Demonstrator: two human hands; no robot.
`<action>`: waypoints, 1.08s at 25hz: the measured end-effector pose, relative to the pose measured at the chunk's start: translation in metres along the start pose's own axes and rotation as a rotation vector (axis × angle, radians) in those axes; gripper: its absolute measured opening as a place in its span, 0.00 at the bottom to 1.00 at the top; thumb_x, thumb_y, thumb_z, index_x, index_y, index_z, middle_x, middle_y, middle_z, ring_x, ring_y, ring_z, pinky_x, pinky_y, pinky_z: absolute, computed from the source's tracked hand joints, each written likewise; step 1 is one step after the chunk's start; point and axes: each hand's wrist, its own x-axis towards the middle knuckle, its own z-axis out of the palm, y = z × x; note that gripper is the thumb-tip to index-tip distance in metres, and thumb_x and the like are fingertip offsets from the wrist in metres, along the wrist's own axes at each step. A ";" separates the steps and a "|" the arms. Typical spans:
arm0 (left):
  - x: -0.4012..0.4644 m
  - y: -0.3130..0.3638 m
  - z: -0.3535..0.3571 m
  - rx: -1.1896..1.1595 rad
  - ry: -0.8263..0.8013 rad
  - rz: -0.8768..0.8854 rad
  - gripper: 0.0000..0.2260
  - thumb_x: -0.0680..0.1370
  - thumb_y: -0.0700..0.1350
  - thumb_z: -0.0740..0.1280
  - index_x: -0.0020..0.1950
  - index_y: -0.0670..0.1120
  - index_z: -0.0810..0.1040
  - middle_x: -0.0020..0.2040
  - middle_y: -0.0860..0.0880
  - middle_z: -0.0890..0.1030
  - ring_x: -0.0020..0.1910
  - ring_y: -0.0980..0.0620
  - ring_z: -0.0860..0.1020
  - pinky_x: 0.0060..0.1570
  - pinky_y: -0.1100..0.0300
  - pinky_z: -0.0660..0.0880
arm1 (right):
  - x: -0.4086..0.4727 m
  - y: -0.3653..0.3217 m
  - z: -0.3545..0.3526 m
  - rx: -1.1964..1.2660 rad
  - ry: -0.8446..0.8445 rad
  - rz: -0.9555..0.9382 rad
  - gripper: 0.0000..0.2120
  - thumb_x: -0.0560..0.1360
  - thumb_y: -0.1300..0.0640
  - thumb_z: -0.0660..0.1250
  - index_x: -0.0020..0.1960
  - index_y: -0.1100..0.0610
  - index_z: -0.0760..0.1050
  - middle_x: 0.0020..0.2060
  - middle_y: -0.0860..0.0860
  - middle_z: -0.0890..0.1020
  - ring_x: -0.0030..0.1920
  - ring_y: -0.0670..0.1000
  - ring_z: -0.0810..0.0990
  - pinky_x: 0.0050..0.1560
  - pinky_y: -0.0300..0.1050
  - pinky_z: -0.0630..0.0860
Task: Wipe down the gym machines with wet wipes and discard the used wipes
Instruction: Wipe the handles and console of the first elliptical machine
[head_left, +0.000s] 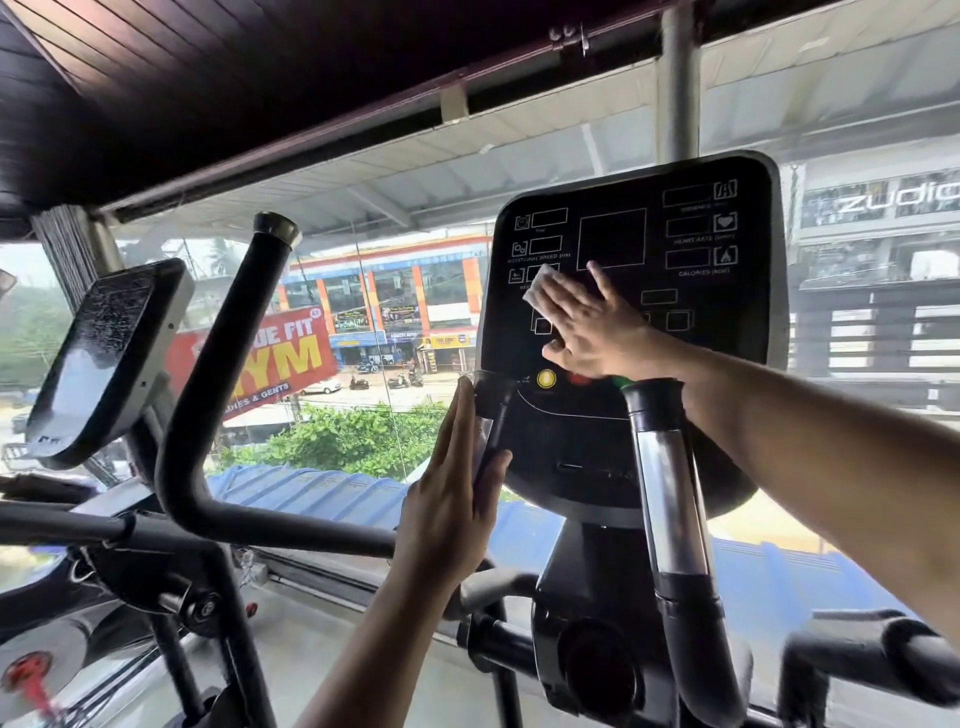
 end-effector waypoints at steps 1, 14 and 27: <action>0.000 0.000 -0.001 -0.003 -0.003 -0.003 0.32 0.84 0.61 0.56 0.83 0.65 0.42 0.83 0.66 0.52 0.74 0.66 0.66 0.59 0.52 0.80 | -0.003 0.000 -0.002 0.036 -0.009 0.033 0.43 0.73 0.34 0.32 0.82 0.56 0.33 0.82 0.55 0.36 0.81 0.52 0.32 0.78 0.66 0.34; -0.002 -0.001 -0.001 -0.018 -0.012 0.006 0.31 0.84 0.63 0.53 0.84 0.62 0.42 0.84 0.63 0.53 0.73 0.55 0.72 0.55 0.47 0.82 | -0.041 -0.037 0.028 0.038 0.059 -0.075 0.41 0.77 0.36 0.43 0.83 0.56 0.41 0.82 0.52 0.43 0.82 0.52 0.40 0.78 0.63 0.32; -0.004 -0.005 0.003 -0.006 -0.008 0.057 0.32 0.84 0.63 0.52 0.85 0.56 0.45 0.84 0.55 0.57 0.67 0.43 0.79 0.46 0.46 0.84 | -0.060 0.006 0.027 -0.021 0.088 0.116 0.39 0.74 0.36 0.58 0.79 0.57 0.65 0.77 0.55 0.68 0.78 0.55 0.66 0.78 0.67 0.41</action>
